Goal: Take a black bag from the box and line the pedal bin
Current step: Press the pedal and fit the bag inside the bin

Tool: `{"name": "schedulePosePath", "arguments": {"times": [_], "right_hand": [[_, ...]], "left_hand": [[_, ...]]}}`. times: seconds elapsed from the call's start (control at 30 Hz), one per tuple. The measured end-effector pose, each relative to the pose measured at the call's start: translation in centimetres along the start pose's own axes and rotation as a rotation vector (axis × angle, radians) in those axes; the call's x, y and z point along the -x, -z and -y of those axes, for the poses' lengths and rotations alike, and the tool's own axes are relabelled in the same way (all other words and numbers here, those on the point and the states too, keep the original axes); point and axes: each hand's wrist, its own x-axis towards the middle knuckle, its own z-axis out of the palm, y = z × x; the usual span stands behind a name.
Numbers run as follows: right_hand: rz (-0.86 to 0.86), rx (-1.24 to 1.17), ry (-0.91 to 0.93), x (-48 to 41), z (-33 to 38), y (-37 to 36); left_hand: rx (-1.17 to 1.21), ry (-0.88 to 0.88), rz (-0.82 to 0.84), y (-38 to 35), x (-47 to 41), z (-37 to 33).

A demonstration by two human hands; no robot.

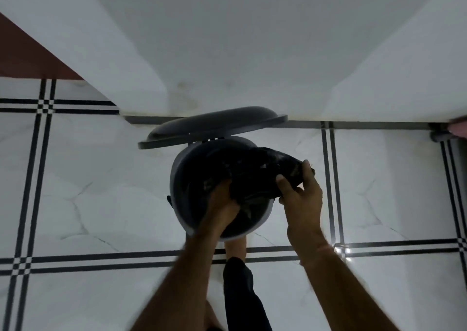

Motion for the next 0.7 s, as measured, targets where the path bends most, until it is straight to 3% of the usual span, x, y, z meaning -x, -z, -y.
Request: {"name": "schedulePosePath", "arguments": {"times": [0.1,0.17,0.37,0.53,0.6,0.7], "right_hand": [[0.044,0.028,0.027,-0.4,-1.3,-0.3],[0.069,0.171,0.079,-1.0,-2.3,-0.4],[0.078,0.397,0.261,-2.3,-3.9,-0.9],[0.146,0.32,0.247,-2.2,-4.1,-1.7],[0.214,0.298,0.249,-2.0,-4.3,-2.2],[0.258,0.534,0.431,-1.8,-4.5,-2.5]], "left_hand": [[0.001,-0.011,-0.045,-2.4,-0.8,0.5],[0.157,0.091,-0.151,-2.0,-0.3,1.6],[0.246,-0.029,-0.391,4.2,0.3,6.0],[0.933,0.004,-0.529,6.7,0.6,6.1],[1.079,-0.006,-0.519,6.9,0.6,5.9],[1.191,-0.016,-0.484,7.6,-0.1,7.4]]}}
